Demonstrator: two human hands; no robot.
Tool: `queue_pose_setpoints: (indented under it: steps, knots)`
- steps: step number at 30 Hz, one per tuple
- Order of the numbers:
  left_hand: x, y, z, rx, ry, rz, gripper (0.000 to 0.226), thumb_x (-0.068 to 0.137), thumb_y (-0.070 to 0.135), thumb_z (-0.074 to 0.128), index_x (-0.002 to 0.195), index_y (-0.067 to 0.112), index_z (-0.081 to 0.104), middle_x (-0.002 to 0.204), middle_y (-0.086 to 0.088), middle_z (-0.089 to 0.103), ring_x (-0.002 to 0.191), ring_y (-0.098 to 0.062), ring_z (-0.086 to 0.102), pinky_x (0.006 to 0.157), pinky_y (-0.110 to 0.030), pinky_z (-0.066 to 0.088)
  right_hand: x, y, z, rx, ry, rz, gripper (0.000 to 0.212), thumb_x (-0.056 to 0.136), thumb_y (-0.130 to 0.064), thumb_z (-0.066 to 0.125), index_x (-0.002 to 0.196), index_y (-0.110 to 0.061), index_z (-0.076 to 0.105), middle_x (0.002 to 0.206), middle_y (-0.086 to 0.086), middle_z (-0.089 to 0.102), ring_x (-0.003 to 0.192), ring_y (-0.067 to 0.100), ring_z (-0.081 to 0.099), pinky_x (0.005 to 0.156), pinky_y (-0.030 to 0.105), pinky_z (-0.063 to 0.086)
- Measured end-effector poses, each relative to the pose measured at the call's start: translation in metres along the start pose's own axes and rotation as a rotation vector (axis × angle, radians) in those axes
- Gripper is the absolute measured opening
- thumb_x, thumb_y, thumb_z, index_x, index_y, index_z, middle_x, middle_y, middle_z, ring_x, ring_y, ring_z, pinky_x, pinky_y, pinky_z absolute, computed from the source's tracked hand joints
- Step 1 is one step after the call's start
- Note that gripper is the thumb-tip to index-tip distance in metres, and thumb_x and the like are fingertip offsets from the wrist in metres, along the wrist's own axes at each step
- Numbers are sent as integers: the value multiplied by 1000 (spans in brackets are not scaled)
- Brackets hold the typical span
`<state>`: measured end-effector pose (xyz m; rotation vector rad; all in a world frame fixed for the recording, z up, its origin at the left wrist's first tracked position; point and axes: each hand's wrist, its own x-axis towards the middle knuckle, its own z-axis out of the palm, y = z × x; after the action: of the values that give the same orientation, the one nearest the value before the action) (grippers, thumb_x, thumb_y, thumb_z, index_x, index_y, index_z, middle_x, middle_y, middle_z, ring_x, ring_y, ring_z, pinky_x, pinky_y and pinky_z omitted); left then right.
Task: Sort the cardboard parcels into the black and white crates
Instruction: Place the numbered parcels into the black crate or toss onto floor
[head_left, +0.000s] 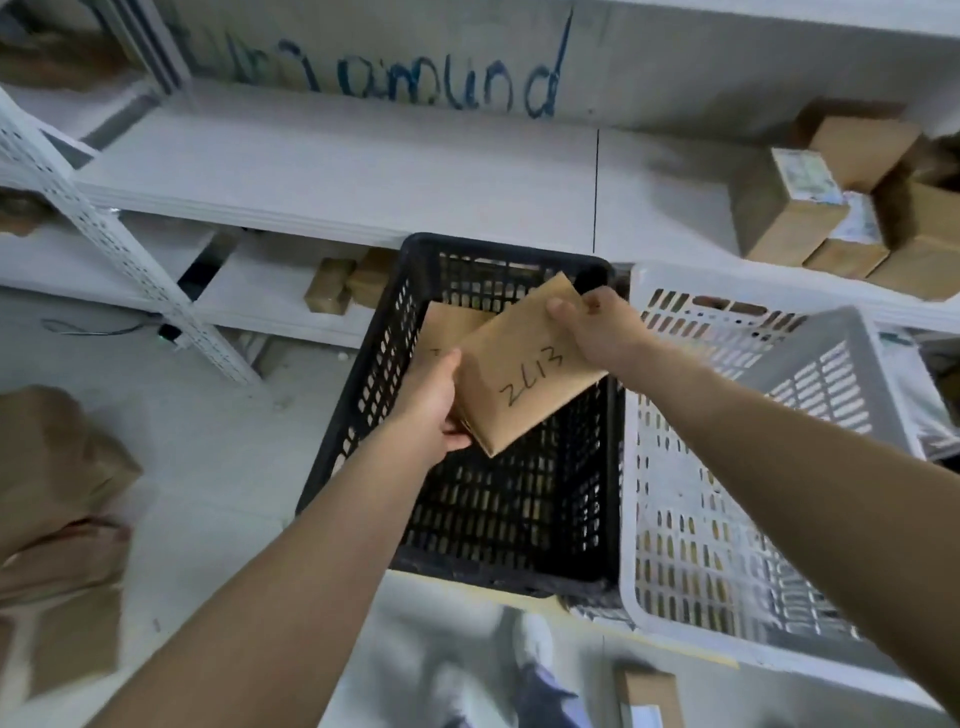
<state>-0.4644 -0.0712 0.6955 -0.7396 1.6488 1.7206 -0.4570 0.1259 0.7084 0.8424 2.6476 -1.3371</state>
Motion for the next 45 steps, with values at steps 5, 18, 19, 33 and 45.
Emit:
queue_pose_setpoints:
  steps: [5,18,19,33,45]
  knots:
    - [47,-14,17,-29,-69,-118,37,89,36,62,117,17,47,114,-20,55,93,-35,57,78,-49,53,49,5,16,-155,-67,-18,53,90,-56,45,124,-16,54,102,1,57,76,12,51,59,24,35]
    - [160,-52,57,-343,-32,-353,54,92,36,59,132,2,45,125,-26,54,108,-42,56,95,-57,47,154,41,70,-532,-253,46,61,95,-43,38,147,-13,27,150,13,27,138,36,19,111,50,25]
    - [166,-52,60,-364,-22,-359,52,91,36,60,130,3,46,125,-26,54,109,-42,56,94,-57,48,162,45,75,-573,-287,46,61,96,-41,37,148,-10,24,151,14,25,139,36,18,112,49,23]
    - [223,-59,87,-424,27,-350,44,93,40,55,124,10,52,118,-20,60,102,-37,61,84,-50,55,219,78,116,-564,-409,128,53,95,-14,41,145,-5,28,151,18,22,137,34,23,113,40,25]
    - [180,-4,88,-50,38,-281,41,99,29,46,135,10,45,130,-17,53,120,-31,52,98,-42,43,184,29,74,-201,-272,57,41,93,-12,45,134,-6,46,126,15,55,108,30,57,65,21,42]
